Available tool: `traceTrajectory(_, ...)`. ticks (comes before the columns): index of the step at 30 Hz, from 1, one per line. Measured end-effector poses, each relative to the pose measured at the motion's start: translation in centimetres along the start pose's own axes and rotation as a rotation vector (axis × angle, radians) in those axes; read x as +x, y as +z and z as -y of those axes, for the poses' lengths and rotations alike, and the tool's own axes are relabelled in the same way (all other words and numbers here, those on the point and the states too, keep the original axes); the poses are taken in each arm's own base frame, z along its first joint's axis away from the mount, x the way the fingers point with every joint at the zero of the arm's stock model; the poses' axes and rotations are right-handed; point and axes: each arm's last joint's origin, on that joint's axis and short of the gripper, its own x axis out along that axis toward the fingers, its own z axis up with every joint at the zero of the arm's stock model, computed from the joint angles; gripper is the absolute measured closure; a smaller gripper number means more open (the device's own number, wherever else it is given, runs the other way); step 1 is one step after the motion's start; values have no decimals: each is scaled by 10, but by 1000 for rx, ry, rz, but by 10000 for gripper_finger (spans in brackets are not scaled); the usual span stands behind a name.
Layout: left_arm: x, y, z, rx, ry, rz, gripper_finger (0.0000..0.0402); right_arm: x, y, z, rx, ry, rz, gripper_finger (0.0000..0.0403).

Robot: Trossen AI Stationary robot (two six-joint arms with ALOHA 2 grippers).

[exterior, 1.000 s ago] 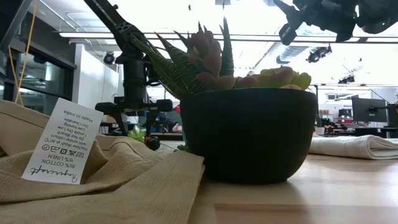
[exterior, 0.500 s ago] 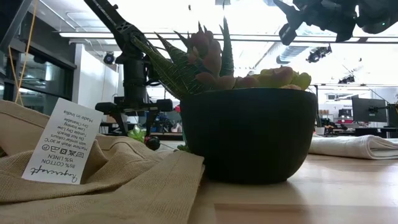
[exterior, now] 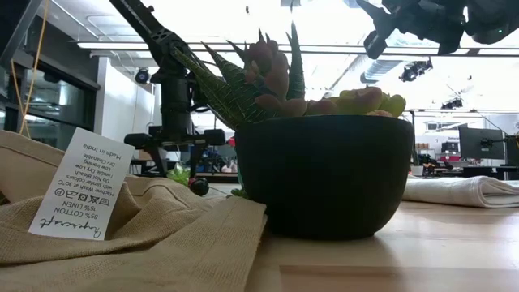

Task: Pick and placing Produce into tupperware
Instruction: Put the green starfruit into the green basket

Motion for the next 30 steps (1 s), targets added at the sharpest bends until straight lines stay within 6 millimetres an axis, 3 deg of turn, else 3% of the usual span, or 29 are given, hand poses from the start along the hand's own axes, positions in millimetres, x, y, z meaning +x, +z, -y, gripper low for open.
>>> traceTrajectory(4, 0, 0, 0, 0, 0, 0, 161, 0, 0, 0, 0, 0, 0, 324)
traceTrajectory(14, 0, 0, 0, 0, -3, -7, 186, 0, 0, 0, -2, 0, 0, 324)
traceTrajectory(23, 0, 0, 0, -1, -3, -7, 163, 0, 0, 0, -3, 0, 0, 324)
traceTrajectory(30, 0, 0, 0, -3, -3, -7, 177, 0, 0, 0, -3, 0, 0, 324)
